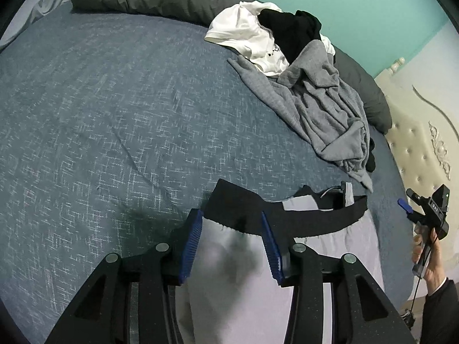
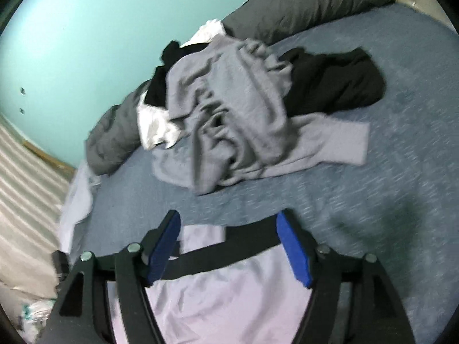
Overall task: Fold clothes
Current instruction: 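Lift the hem band with both tools and fold it toward the collar, then lower the folded hem onto the jacket and open both tools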
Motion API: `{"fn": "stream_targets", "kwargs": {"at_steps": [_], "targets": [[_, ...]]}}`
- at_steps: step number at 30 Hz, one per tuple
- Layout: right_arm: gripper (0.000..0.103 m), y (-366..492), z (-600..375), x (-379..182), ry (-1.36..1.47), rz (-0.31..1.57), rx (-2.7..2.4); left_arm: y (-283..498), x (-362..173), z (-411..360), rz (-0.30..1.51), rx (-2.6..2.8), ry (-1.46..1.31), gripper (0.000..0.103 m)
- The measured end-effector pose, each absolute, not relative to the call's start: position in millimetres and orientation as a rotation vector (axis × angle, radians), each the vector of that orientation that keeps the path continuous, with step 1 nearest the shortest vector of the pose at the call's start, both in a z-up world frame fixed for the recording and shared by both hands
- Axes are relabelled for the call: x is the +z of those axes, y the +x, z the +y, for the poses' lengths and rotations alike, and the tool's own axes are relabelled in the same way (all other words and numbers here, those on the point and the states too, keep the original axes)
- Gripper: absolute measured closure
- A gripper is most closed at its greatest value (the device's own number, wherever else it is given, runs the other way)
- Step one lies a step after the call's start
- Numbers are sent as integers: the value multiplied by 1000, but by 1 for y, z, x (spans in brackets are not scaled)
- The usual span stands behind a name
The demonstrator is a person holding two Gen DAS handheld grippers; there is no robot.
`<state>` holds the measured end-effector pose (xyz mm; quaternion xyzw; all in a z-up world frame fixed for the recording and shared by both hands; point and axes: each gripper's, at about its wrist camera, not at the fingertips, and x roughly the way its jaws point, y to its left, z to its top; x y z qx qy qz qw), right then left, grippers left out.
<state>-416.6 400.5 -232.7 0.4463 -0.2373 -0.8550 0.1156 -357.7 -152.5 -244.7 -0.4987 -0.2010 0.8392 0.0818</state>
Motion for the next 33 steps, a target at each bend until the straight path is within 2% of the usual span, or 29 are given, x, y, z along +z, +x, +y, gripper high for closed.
{"fn": "stream_targets", "kwargs": {"at_steps": [2, 6, 9, 13, 15, 16, 17, 18, 19, 20, 24, 25, 29, 33], "targets": [[31, -415, 396, -235, 1348, -544, -2546, -357, -248, -150, -554, 2509, -1491, 48], [31, -410, 375, -267, 1461, -227, -2494, -354, -261, -146, -463, 2520, -1522, 48], [31, -407, 370, -297, 1523, -162, -2461, -353, -272, -149, -449, 2526, -1527, 48], [31, -408, 377, -327, 1579, -195, -2435, -351, -282, -152, -463, 2507, -1504, 49], [31, -408, 380, -335, 1583, -213, -2421, -350, -287, -151, -458, 2492, -1495, 67], [31, -408, 381, -338, 1581, -231, -2419, -350, -288, -148, -434, 2492, -1491, 82], [32, -409, 383, -340, 1580, -248, -2417, -349, -289, -144, -409, 2495, -1487, 87], [35, -409, 384, -342, 1578, -265, -2415, -349, -290, -141, -387, 2499, -1480, 90], [48, -409, 385, -344, 1576, -278, -2414, -348, -289, -139, -372, 2504, -1467, 93], [56, -408, 385, -344, 1574, -272, -2421, -347, -288, -137, -362, 2513, -1455, 96], [94, -403, 381, -335, 1521, -208, -2486, -341, -270, -144, -385, 2585, -1379, 98], [98, -402, 381, -329, 1493, -201, -2505, -338, -263, -147, -394, 2609, -1352, 98], [100, -399, 378, -305, 1392, -127, -2598, -333, -244, -159, -451, 2664, -1265, 98], [100, -404, 369, -297, 1379, -48, -2644, -342, -253, -157, -434, 2672, -1312, 98]]}}
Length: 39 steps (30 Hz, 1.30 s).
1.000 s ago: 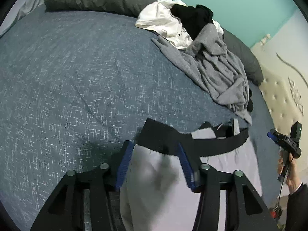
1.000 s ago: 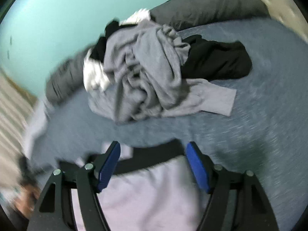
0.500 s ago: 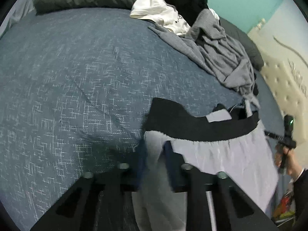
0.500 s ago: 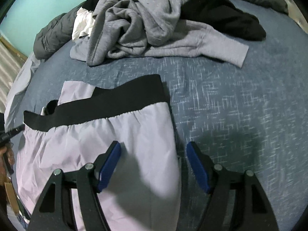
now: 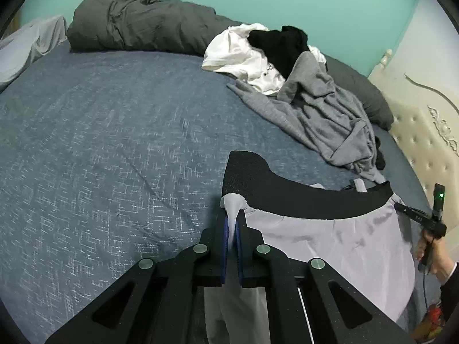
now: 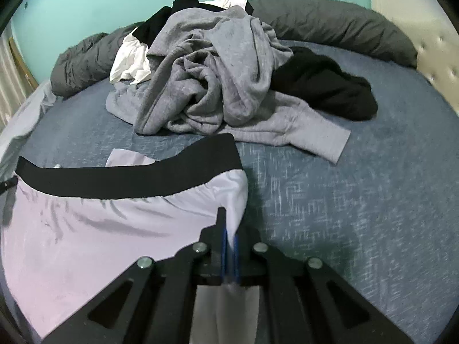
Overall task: Fold clothes
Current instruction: 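Lower the folded hem onto the jacket and open both tools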
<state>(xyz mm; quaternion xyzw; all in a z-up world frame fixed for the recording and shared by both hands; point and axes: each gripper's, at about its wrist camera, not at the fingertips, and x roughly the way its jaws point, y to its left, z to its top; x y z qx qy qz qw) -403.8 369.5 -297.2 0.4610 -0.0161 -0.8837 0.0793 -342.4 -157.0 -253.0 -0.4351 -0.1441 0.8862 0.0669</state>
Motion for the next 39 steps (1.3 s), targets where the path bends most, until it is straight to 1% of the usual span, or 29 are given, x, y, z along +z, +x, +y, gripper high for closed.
{"fn": "stream_targets", "kwargs": {"at_steps": [3, 5, 6, 7, 8, 9, 11, 14, 17, 19, 24, 25, 26, 27, 30, 33, 36, 39], "targets": [[100, -408, 365, -312, 1454, -19, -2647, -352, -269, -154, -428, 2681, -1363, 97], [99, -410, 364, -322, 1500, -11, -2641, -355, -276, -150, -401, 2691, -1394, 94], [94, -410, 364, -322, 1502, -14, -2647, -356, -279, -148, -395, 2689, -1406, 93], [91, -409, 365, -321, 1497, -10, -2664, -356, -278, -147, -400, 2685, -1410, 91], [83, -407, 367, -318, 1488, -3, -2687, -354, -275, -147, -405, 2690, -1407, 84], [76, -403, 368, -312, 1473, 9, -2721, -350, -270, -148, -404, 2700, -1396, 80], [72, -395, 369, -297, 1423, 3, -2746, -338, -255, -151, -401, 2723, -1365, 64], [72, -370, 366, -266, 1310, -91, -2724, -314, -232, -153, -413, 2751, -1314, 57], [72, -334, 352, -241, 1210, -203, -2653, -284, -216, -148, -449, 2758, -1267, 56], [72, -309, 336, -233, 1170, -237, -2600, -256, -212, -142, -499, 2743, -1235, 55], [72, -259, 287, -241, 1187, -340, -2469, -192, -220, -128, -641, 2724, -1175, 53], [73, -248, 277, -246, 1202, -361, -2442, -180, -224, -125, -659, 2727, -1165, 52], [77, -238, 267, -251, 1218, -375, -2417, -169, -229, -123, -672, 2735, -1161, 52], [81, -227, 255, -258, 1234, -359, -2400, -161, -234, -121, -685, 2742, -1160, 52], [87, -195, 222, -278, 1278, -293, -2368, -138, -249, -115, -718, 2753, -1153, 52], [93, -178, 203, -294, 1310, -204, -2385, -128, -254, -112, -692, 2761, -1132, 52], [96, -174, 199, -311, 1364, -178, -2427, -122, -254, -111, -678, 2771, -1083, 52], [96, -180, 191, -330, 1421, -126, -2434, -120, -256, -111, -659, 2778, -1059, 52]]}}
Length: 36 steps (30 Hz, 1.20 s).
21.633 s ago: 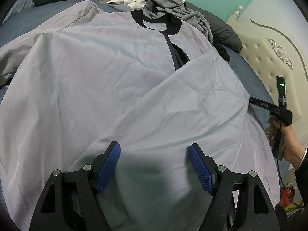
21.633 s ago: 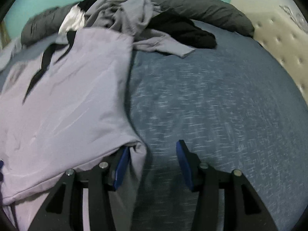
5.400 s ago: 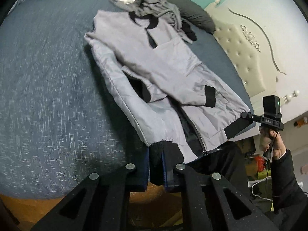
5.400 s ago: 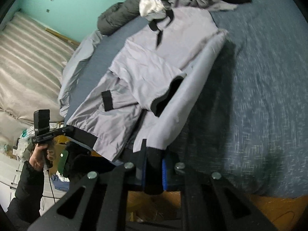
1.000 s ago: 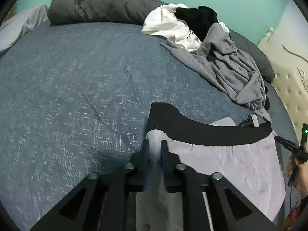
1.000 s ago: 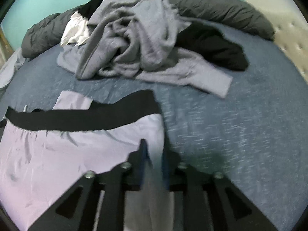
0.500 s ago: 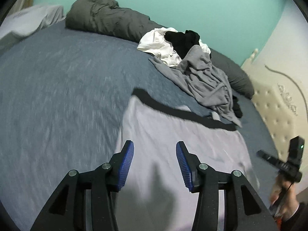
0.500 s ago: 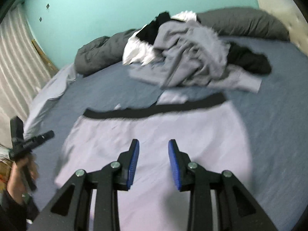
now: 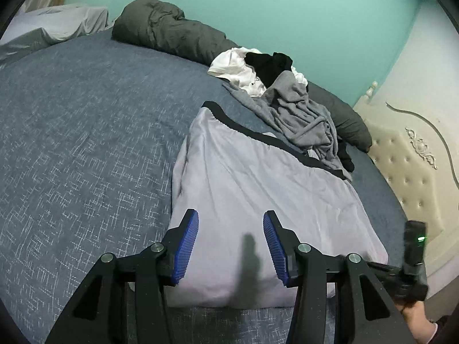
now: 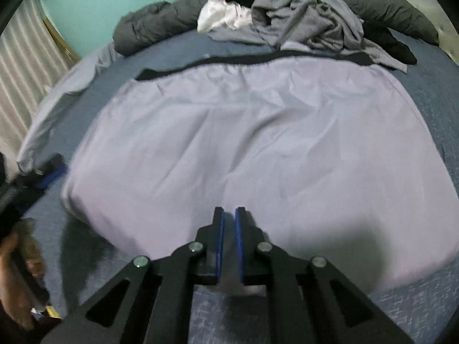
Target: Fold clothes
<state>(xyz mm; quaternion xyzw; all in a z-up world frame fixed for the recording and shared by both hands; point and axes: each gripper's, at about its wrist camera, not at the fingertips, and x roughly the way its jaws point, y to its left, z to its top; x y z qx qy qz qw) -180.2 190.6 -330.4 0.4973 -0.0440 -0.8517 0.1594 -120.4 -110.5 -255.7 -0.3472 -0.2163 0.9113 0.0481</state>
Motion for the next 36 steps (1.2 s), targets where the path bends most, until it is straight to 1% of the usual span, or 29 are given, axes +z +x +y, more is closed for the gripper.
{"fn": "stream_targets", "kwargs": {"at_steps": [2, 6, 9, 12, 16, 18, 20, 22, 24, 28, 31, 33, 36], "targets": [[97, -187, 188, -346, 1468, -114, -2425, -122, -257, -111, -646, 2780, -1060, 52], [101, -193, 186, -367, 1506, -122, -2428, -122, -258, -112, -642, 2804, -1029, 52], [101, -193, 182, -364, 1506, -72, -2434, -124, -263, -112, -654, 2795, -1033, 52], [101, -199, 187, -343, 1487, -152, -2399, -125, -265, -112, -647, 2792, -1041, 52], [101, -217, 190, -311, 1394, -177, -2447, -124, -265, -115, -666, 2792, -1031, 51], [101, -236, 185, -314, 1439, -132, -2451, -125, -265, -117, -670, 2793, -1029, 51], [101, -248, 183, -330, 1521, -108, -2431, -126, -265, -119, -677, 2789, -1028, 51], [102, -255, 185, -352, 1593, -122, -2405, -126, -265, -119, -676, 2785, -1025, 51], [103, -256, 187, -365, 1581, -136, -2407, -127, -265, -119, -665, 2784, -1023, 50], [103, -257, 180, -361, 1610, -74, -2416, -127, -266, -121, -672, 2781, -1024, 50], [102, -264, 187, -340, 1581, -139, -2419, -126, -266, -123, -678, 2782, -1023, 49], [102, -272, 188, -325, 1520, -116, -2464, -126, -265, -124, -679, 2784, -1023, 49], [102, -289, 185, -333, 1568, -110, -2438, -126, -265, -127, -690, 2785, -1025, 48]]}}
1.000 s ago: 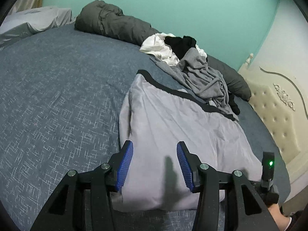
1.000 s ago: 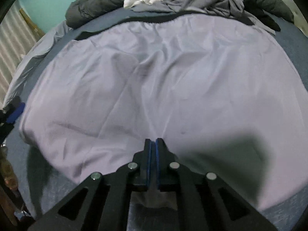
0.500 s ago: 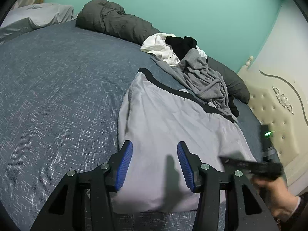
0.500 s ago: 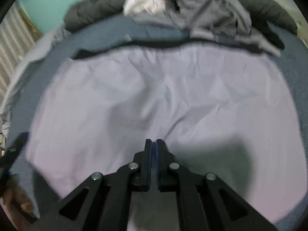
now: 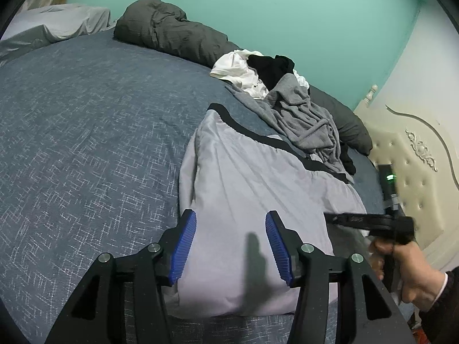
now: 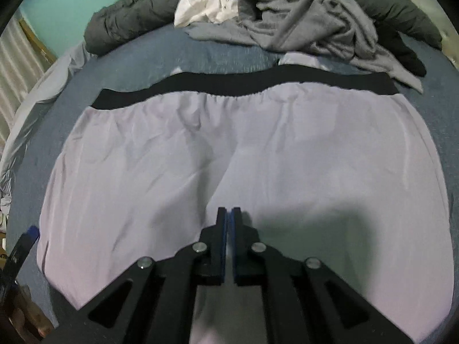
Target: Fold clothes
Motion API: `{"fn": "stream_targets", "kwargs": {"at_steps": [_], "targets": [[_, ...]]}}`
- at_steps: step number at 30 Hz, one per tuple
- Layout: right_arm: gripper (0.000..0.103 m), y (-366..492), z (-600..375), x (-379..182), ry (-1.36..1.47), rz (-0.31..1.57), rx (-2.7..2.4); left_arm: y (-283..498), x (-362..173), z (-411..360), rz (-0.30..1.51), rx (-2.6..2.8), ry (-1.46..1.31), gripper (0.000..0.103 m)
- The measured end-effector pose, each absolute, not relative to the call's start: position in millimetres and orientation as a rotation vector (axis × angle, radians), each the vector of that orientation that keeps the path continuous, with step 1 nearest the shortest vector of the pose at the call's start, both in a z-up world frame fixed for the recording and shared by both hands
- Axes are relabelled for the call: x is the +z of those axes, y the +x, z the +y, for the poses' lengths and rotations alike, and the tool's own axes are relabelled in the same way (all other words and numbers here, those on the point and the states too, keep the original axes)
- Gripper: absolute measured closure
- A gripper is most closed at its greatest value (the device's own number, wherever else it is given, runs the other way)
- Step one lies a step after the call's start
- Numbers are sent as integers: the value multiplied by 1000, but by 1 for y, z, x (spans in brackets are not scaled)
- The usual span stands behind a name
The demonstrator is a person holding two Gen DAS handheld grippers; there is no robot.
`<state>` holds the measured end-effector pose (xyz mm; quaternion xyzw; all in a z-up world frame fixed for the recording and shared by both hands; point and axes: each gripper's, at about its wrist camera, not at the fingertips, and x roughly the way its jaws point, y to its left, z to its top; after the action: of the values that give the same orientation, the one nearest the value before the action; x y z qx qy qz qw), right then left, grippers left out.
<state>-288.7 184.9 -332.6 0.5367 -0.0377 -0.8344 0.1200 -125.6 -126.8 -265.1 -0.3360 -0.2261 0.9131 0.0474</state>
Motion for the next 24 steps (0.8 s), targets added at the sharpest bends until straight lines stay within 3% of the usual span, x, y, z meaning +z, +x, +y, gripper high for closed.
{"fn": "stream_targets", "kwargs": {"at_steps": [6, 12, 20, 24], "targets": [[102, -305, 179, -354, 1675, -113, -2374, -127, -266, -131, -716, 2783, -1027, 48], [102, -334, 185, -323, 1584, -166, -2457, -126, -266, -132, -720, 2784, -1023, 46], [102, -376, 171, -345, 1730, -110, -2395, -129, -273, -140, -772, 2770, -1052, 44], [102, -387, 165, -324, 1622, -136, -2462, -130, -275, -145, -795, 2764, -1057, 44]]}}
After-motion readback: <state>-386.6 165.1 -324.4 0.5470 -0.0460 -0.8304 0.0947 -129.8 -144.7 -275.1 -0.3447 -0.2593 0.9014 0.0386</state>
